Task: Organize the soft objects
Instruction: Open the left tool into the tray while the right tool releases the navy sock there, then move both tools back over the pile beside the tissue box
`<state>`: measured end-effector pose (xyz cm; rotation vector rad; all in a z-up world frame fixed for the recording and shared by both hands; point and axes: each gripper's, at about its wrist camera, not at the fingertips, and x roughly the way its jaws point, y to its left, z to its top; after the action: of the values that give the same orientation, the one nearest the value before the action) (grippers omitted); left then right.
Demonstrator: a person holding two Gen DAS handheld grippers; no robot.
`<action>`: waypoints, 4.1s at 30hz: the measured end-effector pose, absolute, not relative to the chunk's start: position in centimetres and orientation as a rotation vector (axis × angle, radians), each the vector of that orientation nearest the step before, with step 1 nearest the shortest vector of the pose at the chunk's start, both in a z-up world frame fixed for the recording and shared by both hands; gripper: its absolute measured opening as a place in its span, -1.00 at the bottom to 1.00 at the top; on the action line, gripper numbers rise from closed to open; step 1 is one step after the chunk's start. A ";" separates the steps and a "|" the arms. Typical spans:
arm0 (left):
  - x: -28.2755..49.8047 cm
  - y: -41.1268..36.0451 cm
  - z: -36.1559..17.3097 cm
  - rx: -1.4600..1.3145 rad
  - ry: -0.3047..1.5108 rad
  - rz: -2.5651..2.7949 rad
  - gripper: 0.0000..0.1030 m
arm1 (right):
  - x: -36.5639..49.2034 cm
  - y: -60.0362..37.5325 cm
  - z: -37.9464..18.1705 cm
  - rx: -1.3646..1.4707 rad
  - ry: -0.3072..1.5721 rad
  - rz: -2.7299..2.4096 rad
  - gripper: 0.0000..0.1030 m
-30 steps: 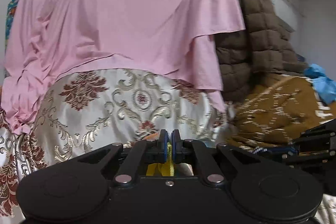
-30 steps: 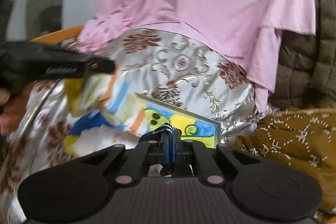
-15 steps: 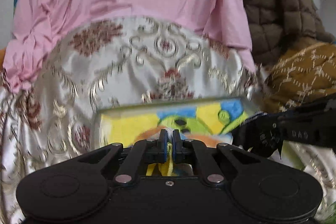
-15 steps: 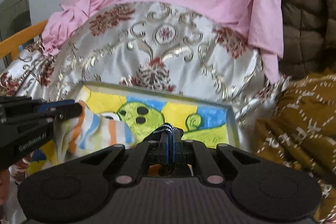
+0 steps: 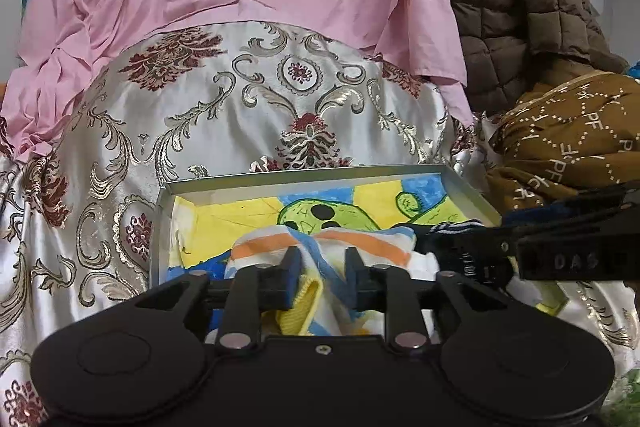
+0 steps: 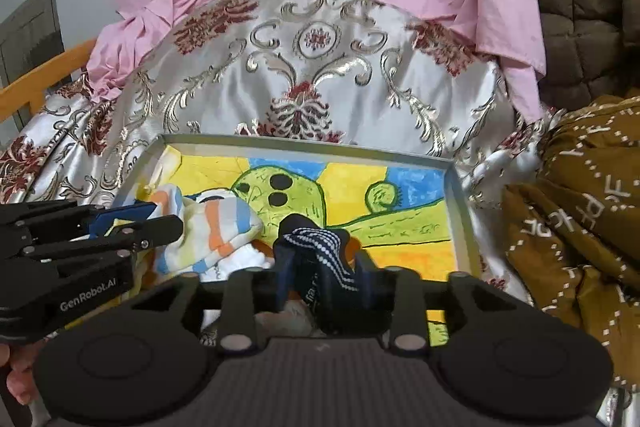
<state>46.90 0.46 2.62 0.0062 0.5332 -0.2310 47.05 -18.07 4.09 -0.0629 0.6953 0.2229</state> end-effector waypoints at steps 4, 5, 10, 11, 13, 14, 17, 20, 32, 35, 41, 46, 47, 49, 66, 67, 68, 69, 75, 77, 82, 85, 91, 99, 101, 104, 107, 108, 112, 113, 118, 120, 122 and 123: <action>45.1 0.7 3.7 -0.035 0.502 -0.232 0.11 | 45.3 -19.1 5.6 -0.025 0.641 0.221 0.25; 44.5 0.7 4.1 -0.040 0.492 -0.231 0.25 | 44.7 -19.3 6.0 -0.022 0.624 0.220 0.34; 41.2 0.9 6.2 -0.062 0.427 -0.203 0.63 | 41.4 -20.0 8.4 -0.008 0.541 0.223 0.67; 40.6 1.1 6.6 -0.070 0.426 -0.199 0.69 | 40.7 -20.2 8.9 0.000 0.525 0.225 0.75; 39.2 1.5 7.3 -0.089 0.422 -0.195 0.84 | 39.2 -20.5 9.9 0.021 0.501 0.241 0.85; 38.5 1.7 7.6 -0.097 0.415 -0.190 0.93 | 38.4 -20.7 10.4 0.031 0.493 0.250 0.92; 36.0 2.2 8.5 -0.124 0.392 -0.183 0.99 | 36.0 -20.9 11.6 0.062 0.466 0.268 1.00; 33.5 2.6 9.3 -0.152 0.380 -0.180 0.99 | 33.6 -20.9 12.4 0.074 0.445 0.275 1.00; 25.7 3.1 9.5 -0.179 0.352 -0.156 0.99 | 25.0 -21.0 12.4 0.101 0.393 0.254 1.00; 24.3 3.3 8.8 -0.181 0.368 -0.142 0.99 | 23.1 -20.9 11.9 0.103 0.388 0.243 1.00; 22.0 3.4 6.7 -0.166 0.399 -0.127 0.99 | 20.9 -21.3 10.2 0.127 0.413 0.181 1.00; 19.9 3.0 4.6 -0.118 0.421 -0.130 0.99 | 19.2 -21.8 7.7 0.125 0.448 0.142 1.00; 19.5 2.9 4.2 -0.108 0.426 -0.131 0.99 | 18.9 -22.0 7.2 0.120 0.458 0.133 1.00; 18.8 2.7 3.5 -0.090 0.436 -0.134 0.99 | 18.2 -22.1 6.2 0.114 0.474 0.118 1.00; 15.9 1.1 -0.6 0.045 0.525 -0.150 0.99 | 15.1 -22.4 0.4 0.120 0.573 0.003 1.00; 15.8 1.0 -0.7 0.053 0.529 -0.152 0.99 | 15.1 -22.4 0.2 0.121 0.578 0.003 1.00; 15.7 0.8 -0.9 0.062 0.531 -0.153 0.99 | 15.0 -22.4 -0.1 0.121 0.584 0.002 1.00; 15.5 0.7 -1.0 0.071 0.532 -0.154 0.99 | 15.0 -22.4 -0.3 0.119 0.586 0.001 1.00; 14.8 0.6 -1.3 0.118 0.516 -0.154 0.99 | 14.8 -22.6 -1.2 0.119 0.588 0.002 1.00; 14.6 0.6 -1.4 0.123 0.511 -0.156 0.99 | 14.8 -22.7 -1.5 0.116 0.592 0.004 1.00; 14.3 0.7 -1.5 0.136 0.513 -0.162 0.99 | 14.3 -22.5 -1.8 0.097 0.578 0.025 1.00; 14.1 0.8 -1.6 0.145 0.512 -0.164 0.99 | 14.1 -22.5 -2.0 0.089 0.575 0.036 1.00; 13.9 1.3 -1.7 0.151 0.522 -0.176 0.99 | 14.2 -22.2 -2.2 0.076 0.578 0.051 1.00; 14.6 2.2 -1.2 0.152 0.512 -0.191 0.99 | 14.3 -20.6 -2.5 0.026 0.575 0.096 1.00; 15.1 2.5 -1.0 0.148 0.512 -0.192 0.99 | 14.4 -20.1 -2.4 0.006 0.564 0.110 1.00; 15.8 2.9 -0.8 0.141 0.511 -0.193 0.99 | 14.5 -19.3 -2.1 -0.026 0.547 0.128 1.00; 16.6 3.3 -0.6 0.129 0.514 -0.193 0.99 | 14.8 -18.7 -1.9 -0.048 0.532 0.142 1.00; 16.8 3.5 -0.5 0.123 0.516 -0.193 0.99 | 14.9 -18.6 -1.9 -0.052 0.530 0.150 1.00; 17.8 4.4 -0.4 0.083 0.527 -0.183 0.99 | 15.5 -17.9 -1.9 -0.074 0.525 0.174 1.00; 18.0 4.6 -0.4 0.070 0.532 -0.180 0.99 | 15.6 -17.7 -1.8 -0.080 0.520 0.177 1.00; 19.1 5.1 -0.3 0.061 0.537 -0.162 0.99 | 16.4 -17.1 -1.6 -0.094 0.523 0.191 1.00; 19.5 5.2 -0.1 0.063 0.533 -0.140 0.99 | 17.0 -16.9 -1.6 -0.095 0.541 0.201 1.00; 20.2 5.3 0.0 0.052 0.533 -0.131 0.99 | 17.7 -16.7 -1.6 -0.099 0.562 0.208 1.00; 20.4 5.4 0.1 0.046 0.534 -0.126 0.99 | 18.0 -16.7 -1.6 -0.104 0.567 0.207 1.00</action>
<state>20.45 5.42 0.10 0.0458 0.5340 -0.1262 18.00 -16.72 -1.63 -0.1037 0.5675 0.2072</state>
